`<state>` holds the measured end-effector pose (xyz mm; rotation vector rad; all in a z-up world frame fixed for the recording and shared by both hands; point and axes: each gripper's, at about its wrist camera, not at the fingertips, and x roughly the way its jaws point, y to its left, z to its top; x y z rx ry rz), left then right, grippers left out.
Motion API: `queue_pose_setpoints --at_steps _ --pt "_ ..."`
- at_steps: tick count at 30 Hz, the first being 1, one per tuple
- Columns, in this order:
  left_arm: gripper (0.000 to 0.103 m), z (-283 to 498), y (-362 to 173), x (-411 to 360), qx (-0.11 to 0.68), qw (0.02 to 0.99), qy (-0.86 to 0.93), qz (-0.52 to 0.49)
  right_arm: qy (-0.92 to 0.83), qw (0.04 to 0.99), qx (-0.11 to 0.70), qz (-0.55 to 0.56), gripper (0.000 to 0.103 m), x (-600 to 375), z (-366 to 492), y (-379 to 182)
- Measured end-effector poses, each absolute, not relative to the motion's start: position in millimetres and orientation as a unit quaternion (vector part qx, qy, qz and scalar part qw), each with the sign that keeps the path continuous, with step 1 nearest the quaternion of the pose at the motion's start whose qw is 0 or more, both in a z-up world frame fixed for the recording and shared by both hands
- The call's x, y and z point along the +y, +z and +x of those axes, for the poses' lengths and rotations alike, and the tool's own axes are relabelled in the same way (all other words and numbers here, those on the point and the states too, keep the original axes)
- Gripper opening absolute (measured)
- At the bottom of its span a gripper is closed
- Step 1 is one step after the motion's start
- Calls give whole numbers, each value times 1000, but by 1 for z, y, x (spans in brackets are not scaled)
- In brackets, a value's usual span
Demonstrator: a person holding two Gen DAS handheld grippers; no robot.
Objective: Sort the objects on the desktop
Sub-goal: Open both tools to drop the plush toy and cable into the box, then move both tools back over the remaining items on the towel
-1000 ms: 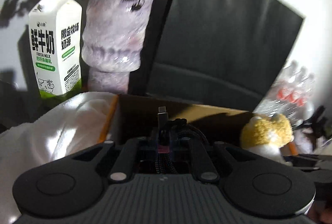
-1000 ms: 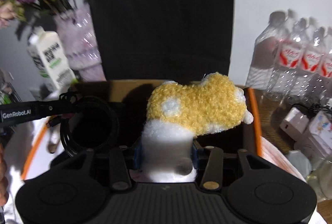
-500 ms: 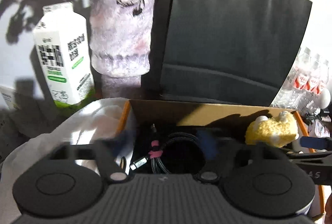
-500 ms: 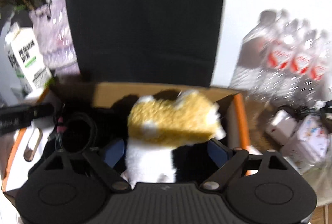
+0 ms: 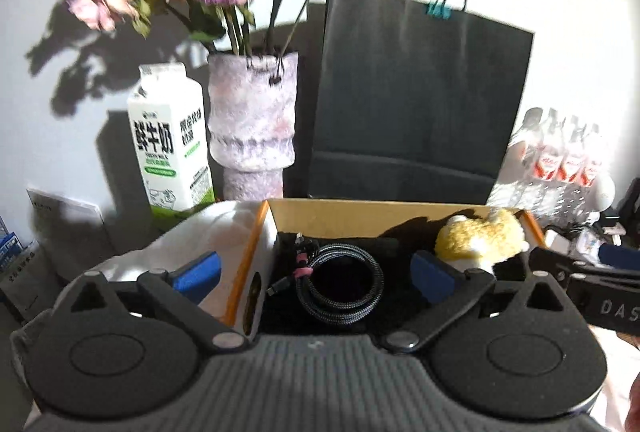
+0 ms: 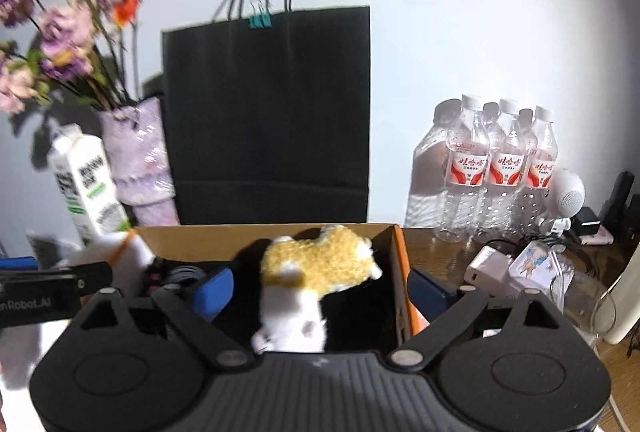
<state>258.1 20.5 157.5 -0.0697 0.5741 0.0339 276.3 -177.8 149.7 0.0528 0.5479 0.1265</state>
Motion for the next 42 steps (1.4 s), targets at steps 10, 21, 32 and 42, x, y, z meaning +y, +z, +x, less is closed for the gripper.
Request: queue_pose_setpoints --at_steps 10,21,32,42 --pt "103 162 158 10 250 968 16 -14 80 972 214 49 95 -198 182 146" --pt "103 28 127 -9 209 976 -55 9 122 972 199 29 100 -220 49 114" --pt "103 -83 81 5 195 979 -45 -22 110 978 178 -15 100 -224 -67 77" --pt "103 -107 30 21 235 971 -10 -36 106 979 174 -33 100 -211 -124 40"
